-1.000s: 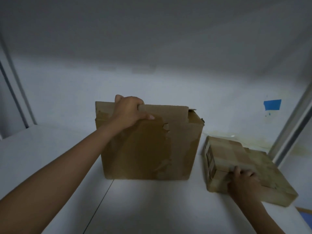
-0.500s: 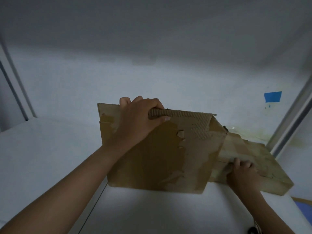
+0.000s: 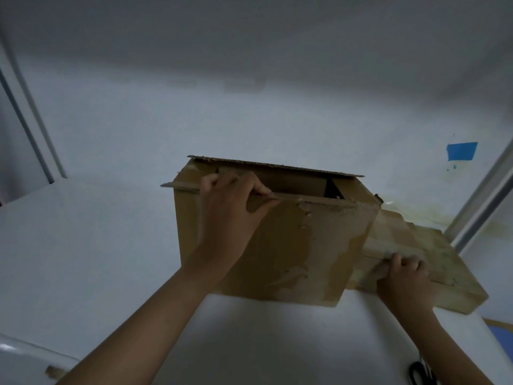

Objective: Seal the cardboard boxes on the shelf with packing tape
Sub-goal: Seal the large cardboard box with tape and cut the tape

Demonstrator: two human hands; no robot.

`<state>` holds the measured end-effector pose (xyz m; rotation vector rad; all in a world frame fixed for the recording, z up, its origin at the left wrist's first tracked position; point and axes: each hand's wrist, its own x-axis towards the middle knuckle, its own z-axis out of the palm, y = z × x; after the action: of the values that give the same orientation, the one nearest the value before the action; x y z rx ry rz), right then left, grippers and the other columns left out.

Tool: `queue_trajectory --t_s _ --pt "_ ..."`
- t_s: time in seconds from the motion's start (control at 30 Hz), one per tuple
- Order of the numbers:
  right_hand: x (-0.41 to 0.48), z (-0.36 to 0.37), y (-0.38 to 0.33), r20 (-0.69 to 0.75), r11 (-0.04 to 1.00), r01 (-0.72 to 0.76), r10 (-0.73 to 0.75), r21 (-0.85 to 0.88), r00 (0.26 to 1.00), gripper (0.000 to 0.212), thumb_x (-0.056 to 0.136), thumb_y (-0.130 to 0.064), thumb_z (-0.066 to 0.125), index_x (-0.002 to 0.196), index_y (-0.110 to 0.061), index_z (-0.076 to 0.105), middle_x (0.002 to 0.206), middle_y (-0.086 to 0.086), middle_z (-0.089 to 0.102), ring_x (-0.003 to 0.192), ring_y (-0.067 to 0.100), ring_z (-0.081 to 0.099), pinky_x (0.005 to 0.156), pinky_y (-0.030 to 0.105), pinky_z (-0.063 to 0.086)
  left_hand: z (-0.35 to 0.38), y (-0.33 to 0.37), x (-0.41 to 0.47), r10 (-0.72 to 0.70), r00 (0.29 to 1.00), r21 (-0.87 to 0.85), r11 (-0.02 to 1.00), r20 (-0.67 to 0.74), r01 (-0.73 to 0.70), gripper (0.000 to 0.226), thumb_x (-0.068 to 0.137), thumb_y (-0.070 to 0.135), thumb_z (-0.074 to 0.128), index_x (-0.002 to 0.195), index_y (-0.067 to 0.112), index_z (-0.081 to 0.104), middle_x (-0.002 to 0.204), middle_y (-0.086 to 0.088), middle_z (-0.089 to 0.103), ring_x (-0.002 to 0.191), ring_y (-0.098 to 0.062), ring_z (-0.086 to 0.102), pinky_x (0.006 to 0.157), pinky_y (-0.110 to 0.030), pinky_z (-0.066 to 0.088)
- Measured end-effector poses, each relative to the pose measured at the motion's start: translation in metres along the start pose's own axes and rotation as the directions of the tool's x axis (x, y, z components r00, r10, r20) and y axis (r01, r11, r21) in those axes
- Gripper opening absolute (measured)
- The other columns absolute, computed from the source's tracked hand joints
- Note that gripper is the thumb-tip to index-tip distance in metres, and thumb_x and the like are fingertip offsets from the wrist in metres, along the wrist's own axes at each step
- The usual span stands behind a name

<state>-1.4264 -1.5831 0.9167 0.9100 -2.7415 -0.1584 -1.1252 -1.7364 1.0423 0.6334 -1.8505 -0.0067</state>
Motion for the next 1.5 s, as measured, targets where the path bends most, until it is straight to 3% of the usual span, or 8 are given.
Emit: queue_trajectory --t_s 0.2,0.33,0.47,0.67,0.83,1.03,1.17,1.5 --pt "-0.004 0.003 -0.002 -0.015 1.0 -0.014 0.014 0.026 1.0 0.058 0.074 -0.019 0.064 0.127 0.0 0.049 0.12 0.032 0.049 0.109 0.044 0.051 0.068 0.043 0.052 0.014 -0.011 -0.035 -0.027 0.999 -0.173 0.984 0.018 0.03 0.02 0.081 0.025 0.076 0.088 0.009 0.066 0.12 0.001 0.069 0.123 -0.017 0.059 0.099 -0.049 0.048" --pt "-0.005 0.004 -0.002 -0.046 1.0 -0.014 0.013 -0.006 0.999 0.064 0.079 -0.025 0.063 0.136 -0.005 0.041 0.132 0.029 0.044 0.123 0.043 0.043 0.074 0.041 0.054 0.0 -0.014 -0.023 -0.063 0.985 -0.067 0.995 0.161 0.075 0.031 0.076 0.047 0.075 0.088 0.02 0.063 0.134 0.001 0.062 0.14 -0.016 0.043 0.12 -0.051 0.015" --pt "-0.004 0.009 -0.002 -0.004 0.996 0.004 -0.004 0.086 1.0 0.065 0.071 -0.015 0.07 0.129 0.003 0.047 0.125 0.036 0.047 0.121 0.049 0.044 0.072 0.048 0.054 -0.018 -0.02 -0.007 -0.047 0.96 -0.063 0.996 0.274 0.067 0.036 0.076 0.051 0.077 0.1 0.028 0.065 0.131 0.014 0.061 0.13 -0.001 0.043 0.109 -0.02 0.014" --pt "-0.006 0.011 0.0 -0.066 0.995 -0.004 0.011 0.098 0.998 0.072 0.081 -0.03 0.062 0.142 -0.005 0.033 0.14 0.028 0.038 0.134 0.044 0.031 0.091 0.046 0.05 -0.015 -0.024 -0.013 -0.021 0.975 -0.037 0.999 0.219 0.03 0.038 0.073 0.053 0.079 0.097 0.028 0.063 0.127 0.017 0.063 0.122 -0.001 0.05 0.104 -0.03 0.026" --pt "-0.012 -0.036 -0.012 -0.165 0.764 0.051 0.074 0.643 0.983 0.076 0.081 -0.056 0.044 0.131 0.001 0.048 0.128 0.029 0.053 0.121 0.047 0.046 0.101 0.055 0.04 -0.007 -0.025 -0.026 0.056 0.996 0.033 0.998 0.074 -0.059 0.044 0.078 0.055 0.072 0.102 0.019 0.072 0.111 0.018 0.07 0.122 -0.002 0.055 0.104 -0.033 0.027" --pt "-0.057 -0.148 -0.063 -0.831 0.319 0.815 -0.125 0.483 0.542 0.065 0.074 -0.006 0.061 0.137 -0.009 0.045 0.144 0.006 0.046 0.138 0.028 0.039 0.113 0.053 0.029 0.0 -0.024 -0.027 0.224 0.966 0.135 0.969 -0.127 -0.207 0.031 0.09 0.044 0.072 0.083 0.013 0.076 0.104 0.011 0.075 0.109 -0.005 0.066 0.098 -0.033 0.035" --pt "-0.064 -0.168 -0.092 -0.882 0.434 0.871 -0.283 0.233 0.377 0.034 0.084 -0.029 0.063 0.116 -0.018 0.069 0.127 -0.012 0.061 0.134 0.017 0.046 0.113 0.055 0.026 0.004 -0.025 -0.028 0.256 0.951 0.143 0.962 -0.174 -0.233 0.029 0.092 0.038 0.07 0.078 0.013 0.075 0.102 0.008 0.076 0.106 -0.006 0.068 0.097 -0.039 0.035" --pt "-0.056 -0.173 -0.113 -0.83 0.458 0.846 -0.332 0.273 0.448 0.015 0.092 -0.029 0.063 0.101 -0.03 0.075 0.1 -0.015 0.073 0.082 0.006 0.065 0.07 0.029 0.044 0.0 -0.024 -0.024 0.214 0.952 0.065 0.977 -0.221 -0.204 0.02 0.091 0.031 0.072 0.078 0.016 0.075 0.093 0.011 0.076 0.089 -0.004 0.067 0.096 -0.035 0.028"
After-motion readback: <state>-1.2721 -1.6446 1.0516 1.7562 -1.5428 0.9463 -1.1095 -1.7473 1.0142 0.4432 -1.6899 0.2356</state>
